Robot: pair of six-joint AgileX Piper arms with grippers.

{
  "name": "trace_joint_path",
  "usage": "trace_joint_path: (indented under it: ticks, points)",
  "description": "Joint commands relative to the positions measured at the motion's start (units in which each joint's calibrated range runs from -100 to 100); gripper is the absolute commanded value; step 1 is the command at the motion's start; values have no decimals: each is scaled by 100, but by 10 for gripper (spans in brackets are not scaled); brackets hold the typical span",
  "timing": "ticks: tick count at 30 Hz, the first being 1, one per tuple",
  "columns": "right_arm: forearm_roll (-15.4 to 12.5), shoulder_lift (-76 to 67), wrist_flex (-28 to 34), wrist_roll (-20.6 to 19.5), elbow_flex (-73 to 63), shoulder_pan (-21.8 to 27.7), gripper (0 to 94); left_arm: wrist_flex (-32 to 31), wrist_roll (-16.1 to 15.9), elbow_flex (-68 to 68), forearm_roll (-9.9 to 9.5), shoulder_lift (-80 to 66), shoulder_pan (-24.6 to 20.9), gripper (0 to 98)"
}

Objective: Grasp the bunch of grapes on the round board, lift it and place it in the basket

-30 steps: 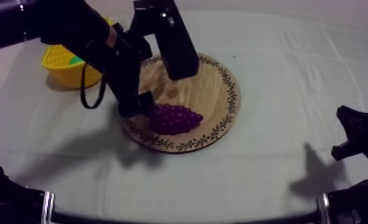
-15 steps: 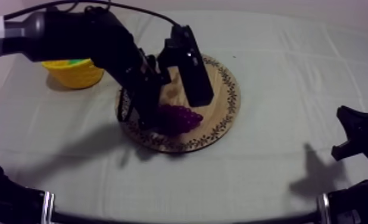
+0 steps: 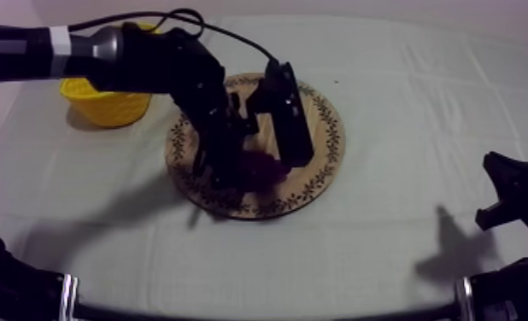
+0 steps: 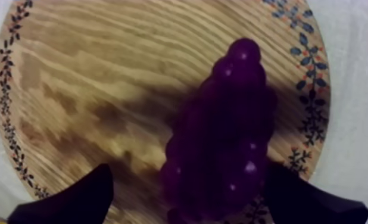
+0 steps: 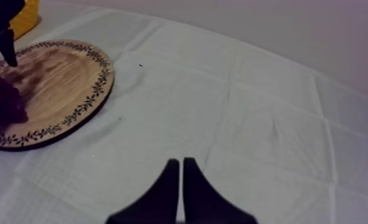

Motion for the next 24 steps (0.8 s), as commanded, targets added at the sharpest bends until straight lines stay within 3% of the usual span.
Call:
trace_joint_path:
  ticks: [1,9,17,24]
  points:
    - [1,-1,0,-1,-3,2,4,2,-8,-28,-3,52,7,928]
    - [1,-1,0,-1,-3,2,4,16,-6,-140,15,222,9,853]
    - [1,-1,0,-1,-3,2,4,-65,101,-194,71,191,-4,597]
    - [1,-1,0,-1,-3,2,4,-130,125,-126,108,-21,-26,436]
